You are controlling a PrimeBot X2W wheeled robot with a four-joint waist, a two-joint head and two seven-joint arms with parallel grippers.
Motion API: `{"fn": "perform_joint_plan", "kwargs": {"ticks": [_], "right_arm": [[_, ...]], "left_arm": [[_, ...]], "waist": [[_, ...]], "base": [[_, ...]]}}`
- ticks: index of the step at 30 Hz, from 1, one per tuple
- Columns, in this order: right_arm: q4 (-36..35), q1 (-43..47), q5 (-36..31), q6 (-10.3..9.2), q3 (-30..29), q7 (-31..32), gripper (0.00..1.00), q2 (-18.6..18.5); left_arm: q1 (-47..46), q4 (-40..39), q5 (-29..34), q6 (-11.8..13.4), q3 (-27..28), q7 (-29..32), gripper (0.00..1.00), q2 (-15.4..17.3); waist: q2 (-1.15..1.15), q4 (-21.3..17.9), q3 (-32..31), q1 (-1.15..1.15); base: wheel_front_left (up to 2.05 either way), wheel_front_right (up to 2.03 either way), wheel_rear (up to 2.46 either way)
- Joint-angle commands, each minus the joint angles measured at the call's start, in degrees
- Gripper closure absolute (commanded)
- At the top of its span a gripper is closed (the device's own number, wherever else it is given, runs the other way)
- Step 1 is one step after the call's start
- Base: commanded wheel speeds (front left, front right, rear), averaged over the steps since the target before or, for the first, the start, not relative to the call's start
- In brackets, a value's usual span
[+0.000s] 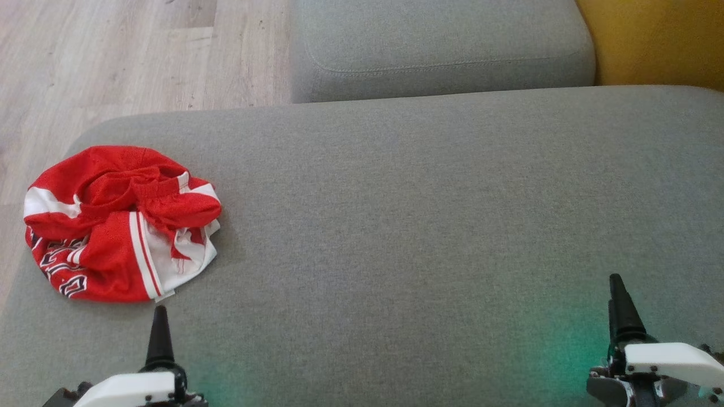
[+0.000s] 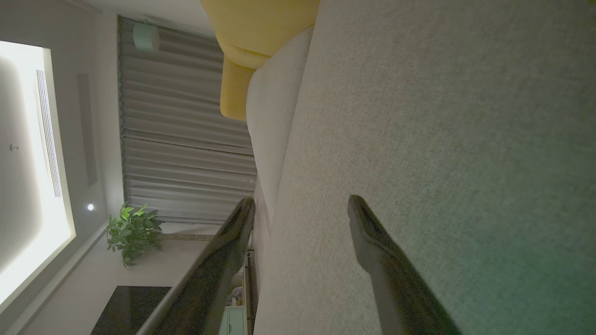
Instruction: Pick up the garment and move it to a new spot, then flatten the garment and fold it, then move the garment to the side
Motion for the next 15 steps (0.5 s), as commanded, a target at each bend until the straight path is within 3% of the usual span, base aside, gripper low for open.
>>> {"fn": "perform_joint_plan", "kwargs": {"ticks": [1,15], "right_arm": [[-2.3,-2.3,-2.1,0.09,0.6,-0.6,0.00,-0.2],[-3.7,-2.4,-13.1,0.13,3.1,-2.8,0.00,-0.2]], "left_arm": [[-2.6,-2.4,1.8,0.2,-0.3,-0.6,0.00,0.2],[-2.7,-4.3,11.9,1.1,-2.7,-2.8,0.00,0.3]], "waist": [[0.00,0.0,-0.1,0.00],[0.00,0.2,-0.7,0.00]], "base": [[0.00,0.00,0.00],[0.00,0.00,0.00]]}}
